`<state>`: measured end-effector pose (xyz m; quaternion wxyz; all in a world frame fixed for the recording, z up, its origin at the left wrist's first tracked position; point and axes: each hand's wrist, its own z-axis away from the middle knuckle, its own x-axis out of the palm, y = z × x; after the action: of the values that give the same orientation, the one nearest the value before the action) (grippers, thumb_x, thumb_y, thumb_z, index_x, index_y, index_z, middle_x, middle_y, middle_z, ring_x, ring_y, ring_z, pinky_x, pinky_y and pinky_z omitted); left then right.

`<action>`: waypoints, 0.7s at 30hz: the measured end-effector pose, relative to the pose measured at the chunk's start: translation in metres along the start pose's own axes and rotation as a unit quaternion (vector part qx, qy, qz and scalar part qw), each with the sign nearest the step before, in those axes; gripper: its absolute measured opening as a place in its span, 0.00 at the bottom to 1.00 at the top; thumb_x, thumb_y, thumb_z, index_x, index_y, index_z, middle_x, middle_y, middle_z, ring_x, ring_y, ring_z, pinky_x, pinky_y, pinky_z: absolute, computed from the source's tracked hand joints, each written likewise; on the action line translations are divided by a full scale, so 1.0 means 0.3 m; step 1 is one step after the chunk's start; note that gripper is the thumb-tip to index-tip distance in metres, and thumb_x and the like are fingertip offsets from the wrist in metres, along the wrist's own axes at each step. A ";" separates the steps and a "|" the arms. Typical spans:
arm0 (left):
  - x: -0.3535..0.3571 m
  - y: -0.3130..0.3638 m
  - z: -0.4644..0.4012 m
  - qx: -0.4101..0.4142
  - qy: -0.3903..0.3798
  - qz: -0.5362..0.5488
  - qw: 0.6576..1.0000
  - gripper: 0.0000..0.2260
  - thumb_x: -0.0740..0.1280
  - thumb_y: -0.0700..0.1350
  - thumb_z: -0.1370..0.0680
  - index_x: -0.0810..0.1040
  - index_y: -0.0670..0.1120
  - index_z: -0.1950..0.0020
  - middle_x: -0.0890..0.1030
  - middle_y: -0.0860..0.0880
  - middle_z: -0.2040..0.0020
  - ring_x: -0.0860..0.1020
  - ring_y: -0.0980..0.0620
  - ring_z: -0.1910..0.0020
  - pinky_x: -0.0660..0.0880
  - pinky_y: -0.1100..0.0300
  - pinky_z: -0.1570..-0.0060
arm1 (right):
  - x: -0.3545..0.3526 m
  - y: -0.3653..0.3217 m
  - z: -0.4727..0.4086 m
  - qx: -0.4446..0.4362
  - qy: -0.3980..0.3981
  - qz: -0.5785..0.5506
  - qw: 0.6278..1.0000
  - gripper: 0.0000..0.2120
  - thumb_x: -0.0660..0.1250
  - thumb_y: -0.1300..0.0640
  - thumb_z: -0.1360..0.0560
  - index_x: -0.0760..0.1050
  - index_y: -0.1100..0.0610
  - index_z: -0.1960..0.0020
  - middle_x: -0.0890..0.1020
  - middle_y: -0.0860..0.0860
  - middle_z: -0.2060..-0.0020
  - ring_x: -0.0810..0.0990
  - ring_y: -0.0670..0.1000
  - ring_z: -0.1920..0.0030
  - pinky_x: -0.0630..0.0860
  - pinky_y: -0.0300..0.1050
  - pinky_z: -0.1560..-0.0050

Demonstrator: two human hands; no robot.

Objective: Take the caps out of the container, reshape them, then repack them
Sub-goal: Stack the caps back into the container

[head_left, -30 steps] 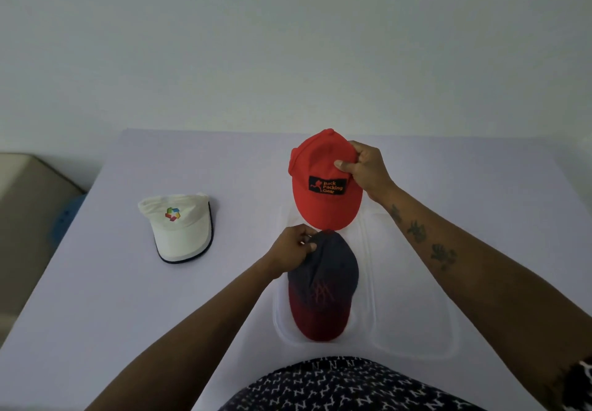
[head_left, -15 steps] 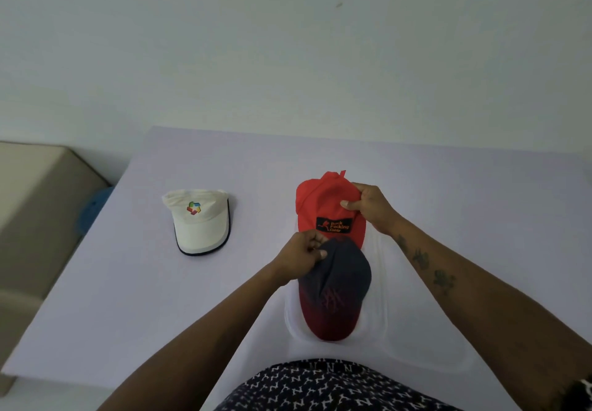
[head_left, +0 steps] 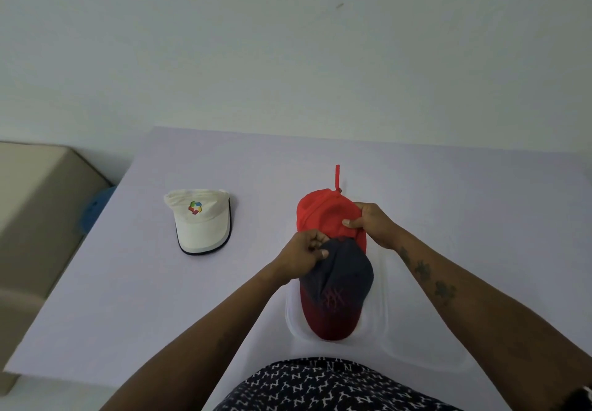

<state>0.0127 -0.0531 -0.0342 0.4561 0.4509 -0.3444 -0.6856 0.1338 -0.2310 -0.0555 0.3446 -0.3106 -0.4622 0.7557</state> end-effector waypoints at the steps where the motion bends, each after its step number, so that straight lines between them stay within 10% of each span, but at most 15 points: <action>1: -0.002 -0.001 0.000 0.000 -0.001 0.002 1.000 0.06 0.66 0.38 0.23 0.77 0.44 0.48 0.81 0.46 0.53 0.78 0.52 0.55 0.77 0.56 0.48 | -0.002 0.000 -0.001 -0.001 -0.001 0.001 1.000 0.19 0.70 0.64 0.27 0.74 0.62 0.36 0.82 0.55 0.44 0.81 0.54 0.44 0.79 0.47 0.43; 21: -0.052 -0.041 -0.026 -0.003 0.008 0.020 1.000 0.06 0.68 0.37 0.25 0.80 0.43 0.48 0.82 0.48 0.56 0.80 0.52 0.55 0.79 0.57 0.48 | -0.023 0.077 -0.041 0.116 -0.012 -0.062 0.991 0.17 0.69 0.68 0.28 0.76 0.63 0.40 0.82 0.58 0.44 0.80 0.57 0.44 0.78 0.47 0.45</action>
<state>0.0188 -0.0347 -0.0431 0.4732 0.4482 -0.3478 -0.6740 0.1420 -0.2382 -0.0801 0.4189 -0.2305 -0.3933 0.7853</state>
